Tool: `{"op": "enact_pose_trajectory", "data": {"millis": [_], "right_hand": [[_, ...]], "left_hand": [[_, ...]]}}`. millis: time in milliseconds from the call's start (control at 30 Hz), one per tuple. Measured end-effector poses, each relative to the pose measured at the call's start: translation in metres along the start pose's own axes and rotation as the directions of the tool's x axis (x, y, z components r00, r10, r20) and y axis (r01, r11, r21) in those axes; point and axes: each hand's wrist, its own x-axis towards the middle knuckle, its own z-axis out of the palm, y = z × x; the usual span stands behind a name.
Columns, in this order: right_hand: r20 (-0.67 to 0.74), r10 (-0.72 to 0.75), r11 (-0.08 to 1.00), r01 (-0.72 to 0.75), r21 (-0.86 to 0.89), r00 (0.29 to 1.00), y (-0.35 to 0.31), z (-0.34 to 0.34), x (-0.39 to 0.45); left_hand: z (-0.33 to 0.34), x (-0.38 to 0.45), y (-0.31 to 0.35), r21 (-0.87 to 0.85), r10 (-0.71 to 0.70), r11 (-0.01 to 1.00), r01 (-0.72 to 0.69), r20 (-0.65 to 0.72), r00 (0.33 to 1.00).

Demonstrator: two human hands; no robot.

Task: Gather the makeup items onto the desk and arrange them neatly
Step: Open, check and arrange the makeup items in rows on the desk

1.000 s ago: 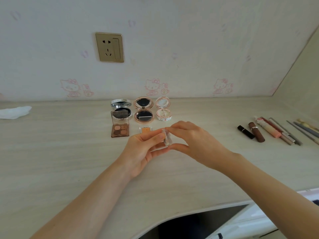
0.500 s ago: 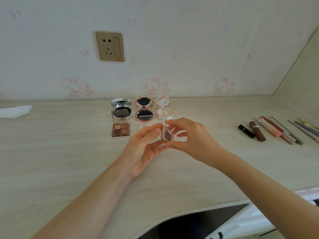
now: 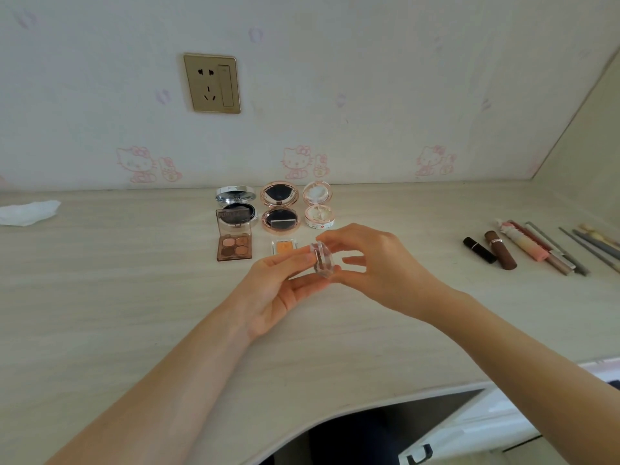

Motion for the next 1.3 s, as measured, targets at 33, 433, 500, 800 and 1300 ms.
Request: {"op": "enact_pose_trajectory", "data": {"millis": [33, 433, 500, 800, 1300], "right_hand": [[-0.010, 0.021, 0.999, -0.021, 0.025, 1.000, 0.000, 0.000, 0.000], [-0.071, 0.377, 0.828, -0.302, 0.472, 0.924, 0.006, -0.001, 0.005], [-0.092, 0.395, 0.824, -0.307, 0.477, 0.914, 0.008, -0.002, 0.007], [-0.128, 0.437, 0.846, -0.359, 0.394, 0.890, 0.028, 0.004, 0.016], [-0.049, 0.402, 0.897, -0.383, 0.220, 0.914, 0.050, 0.010, 0.018]], "left_hand": [[0.000, 0.000, 0.000, -0.013, 0.005, 1.000, -0.005, 0.001, 1.000], [-0.002, 0.005, -0.006, -0.018, 0.119, 0.993, -0.120, -0.073, 0.990], [-0.003, 0.006, -0.008, 0.045, 0.166, 0.986, -0.162, -0.106, 0.980], [-0.008, 0.007, -0.016, 0.717, 0.496, 0.625, -0.310, -0.058, 0.866], [-0.023, 0.017, -0.031, 0.879, 0.529, -0.258, -0.400, 0.475, 0.703]]}}
